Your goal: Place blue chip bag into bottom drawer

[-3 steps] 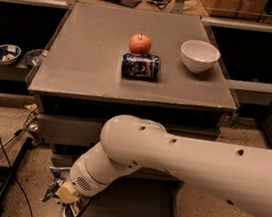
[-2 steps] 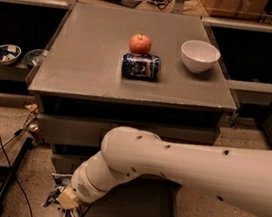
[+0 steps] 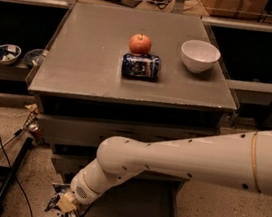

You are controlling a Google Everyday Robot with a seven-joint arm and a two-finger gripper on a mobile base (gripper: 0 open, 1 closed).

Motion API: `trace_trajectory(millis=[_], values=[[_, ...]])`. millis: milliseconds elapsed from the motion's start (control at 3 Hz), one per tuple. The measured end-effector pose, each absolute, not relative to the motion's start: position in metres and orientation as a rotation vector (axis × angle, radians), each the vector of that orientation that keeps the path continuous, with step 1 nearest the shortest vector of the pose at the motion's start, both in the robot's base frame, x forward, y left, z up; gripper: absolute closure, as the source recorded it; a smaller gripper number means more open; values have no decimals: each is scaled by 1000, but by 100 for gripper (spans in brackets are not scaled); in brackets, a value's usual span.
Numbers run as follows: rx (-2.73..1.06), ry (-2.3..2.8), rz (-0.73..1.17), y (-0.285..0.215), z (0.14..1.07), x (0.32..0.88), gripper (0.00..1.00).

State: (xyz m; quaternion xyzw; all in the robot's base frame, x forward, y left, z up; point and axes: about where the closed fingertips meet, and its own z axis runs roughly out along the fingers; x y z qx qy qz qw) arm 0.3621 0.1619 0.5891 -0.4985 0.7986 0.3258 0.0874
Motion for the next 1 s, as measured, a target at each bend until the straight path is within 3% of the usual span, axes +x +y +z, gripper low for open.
trace_trajectory(millis=[1000], values=[[-1422, 2494, 945, 161, 544, 358, 100]])
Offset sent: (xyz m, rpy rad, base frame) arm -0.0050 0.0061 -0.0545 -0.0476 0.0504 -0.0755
